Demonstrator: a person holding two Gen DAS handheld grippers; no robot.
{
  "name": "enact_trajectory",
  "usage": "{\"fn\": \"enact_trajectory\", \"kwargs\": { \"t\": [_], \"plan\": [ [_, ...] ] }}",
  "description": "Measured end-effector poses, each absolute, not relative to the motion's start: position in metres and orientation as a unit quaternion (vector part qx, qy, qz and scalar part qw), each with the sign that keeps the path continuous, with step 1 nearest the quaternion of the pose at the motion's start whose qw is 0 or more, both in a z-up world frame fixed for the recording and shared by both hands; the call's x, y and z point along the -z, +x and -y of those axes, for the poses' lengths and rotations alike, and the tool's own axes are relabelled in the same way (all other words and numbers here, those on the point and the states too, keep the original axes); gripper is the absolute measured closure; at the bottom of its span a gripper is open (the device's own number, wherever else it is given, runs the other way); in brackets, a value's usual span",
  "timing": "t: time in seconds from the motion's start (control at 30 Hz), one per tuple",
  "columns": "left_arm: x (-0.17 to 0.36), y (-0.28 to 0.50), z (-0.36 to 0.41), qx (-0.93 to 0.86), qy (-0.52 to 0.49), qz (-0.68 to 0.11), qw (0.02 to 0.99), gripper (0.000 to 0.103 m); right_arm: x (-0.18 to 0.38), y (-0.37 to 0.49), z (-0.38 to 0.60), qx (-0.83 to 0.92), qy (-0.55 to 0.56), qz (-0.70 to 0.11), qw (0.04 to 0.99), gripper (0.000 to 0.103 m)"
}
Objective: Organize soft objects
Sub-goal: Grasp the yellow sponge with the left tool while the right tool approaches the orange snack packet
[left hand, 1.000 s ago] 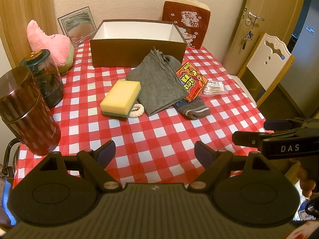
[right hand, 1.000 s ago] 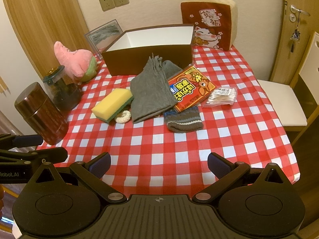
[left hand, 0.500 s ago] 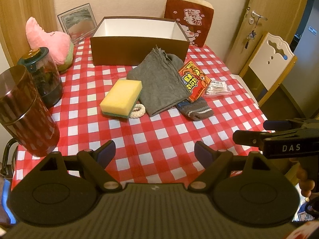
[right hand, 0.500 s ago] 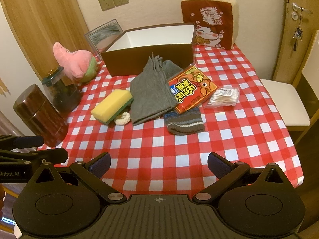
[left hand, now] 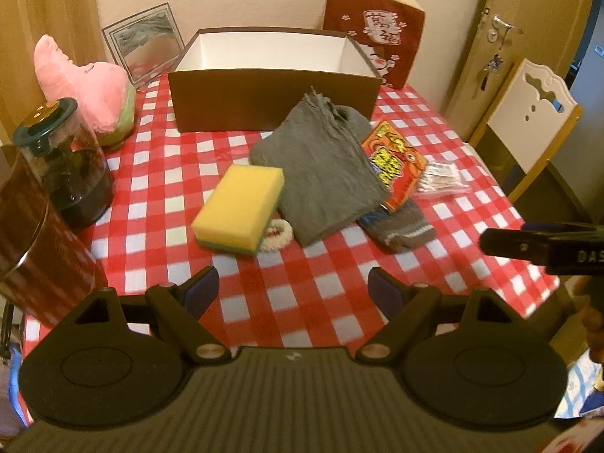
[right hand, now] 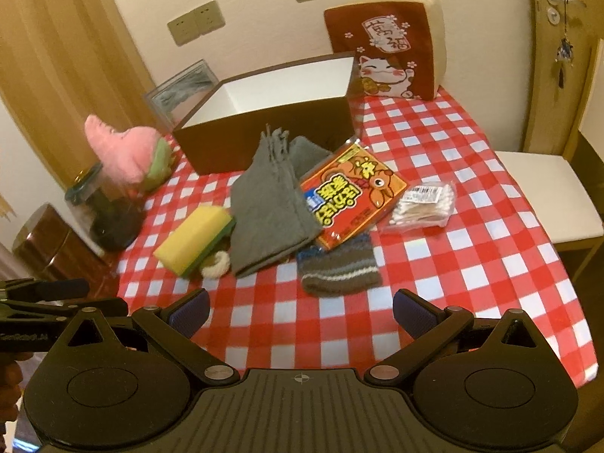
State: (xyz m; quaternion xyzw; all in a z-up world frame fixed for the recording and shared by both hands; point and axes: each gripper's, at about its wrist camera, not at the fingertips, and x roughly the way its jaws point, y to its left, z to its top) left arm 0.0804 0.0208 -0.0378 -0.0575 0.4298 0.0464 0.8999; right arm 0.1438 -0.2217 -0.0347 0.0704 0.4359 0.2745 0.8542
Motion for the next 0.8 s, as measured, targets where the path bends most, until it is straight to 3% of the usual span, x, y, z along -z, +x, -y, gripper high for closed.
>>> {"fn": "enact_trajectory", "kwargs": {
  "t": [0.4,0.8],
  "plan": [
    [0.066,0.155,-0.05,-0.05,-0.021,-0.445,0.894,0.018,0.065,0.207,0.221,-0.26,0.1,-0.456,0.845,0.009],
    [0.112,0.214,-0.082,-0.032,-0.009,-0.501,0.865,0.018,0.082,0.251,0.213,-0.249,0.097,-0.477,0.837,0.011]
  ]
}}
